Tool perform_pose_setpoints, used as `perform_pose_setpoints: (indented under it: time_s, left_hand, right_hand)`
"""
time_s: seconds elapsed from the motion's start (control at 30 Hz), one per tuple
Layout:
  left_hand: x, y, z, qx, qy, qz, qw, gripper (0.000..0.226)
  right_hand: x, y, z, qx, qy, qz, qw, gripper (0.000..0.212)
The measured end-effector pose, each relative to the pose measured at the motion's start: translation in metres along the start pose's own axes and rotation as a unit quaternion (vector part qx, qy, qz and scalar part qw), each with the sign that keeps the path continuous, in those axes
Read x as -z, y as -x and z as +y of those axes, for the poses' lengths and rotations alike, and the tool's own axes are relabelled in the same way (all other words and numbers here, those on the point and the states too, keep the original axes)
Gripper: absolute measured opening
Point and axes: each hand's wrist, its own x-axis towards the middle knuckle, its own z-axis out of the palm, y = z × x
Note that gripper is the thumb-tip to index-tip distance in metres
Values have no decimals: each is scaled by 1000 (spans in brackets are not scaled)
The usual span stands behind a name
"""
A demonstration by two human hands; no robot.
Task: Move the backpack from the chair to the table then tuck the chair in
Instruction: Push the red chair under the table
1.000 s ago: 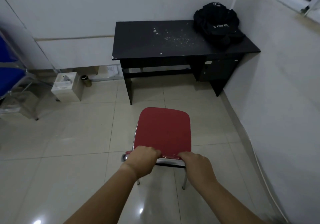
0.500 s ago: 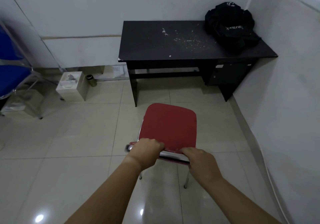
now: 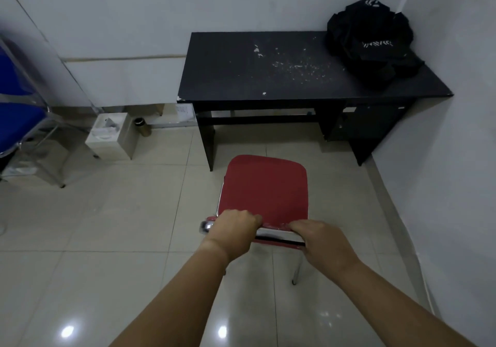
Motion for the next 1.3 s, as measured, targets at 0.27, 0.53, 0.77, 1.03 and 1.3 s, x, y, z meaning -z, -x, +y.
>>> perform_pose_setpoints:
  time_s: [0.27, 0.53, 0.77, 1.03, 1.3]
  left_hand:
    - [30, -81, 22, 23, 1, -9, 1000, 28]
    - [45, -143, -11, 28, -11, 12, 999, 31]
    - [51, -165, -68, 33, -21, 3, 999, 24]
    - [71, -232, -74, 43, -25, 13, 999, 27]
    - [88, -291, -121, 11, -33, 35, 999, 29]
  right_hand:
    - [36, -54, 82, 38, 0, -10, 999, 37]
    - [47, -118, 110, 57, -38, 13, 998, 36]
    - [28, -167, 90, 72, -43, 24, 996, 34]
    - [50, -225, 145, 99, -9, 37, 994, 34]
    - [49, -293, 163, 79, -9, 65, 995, 31]
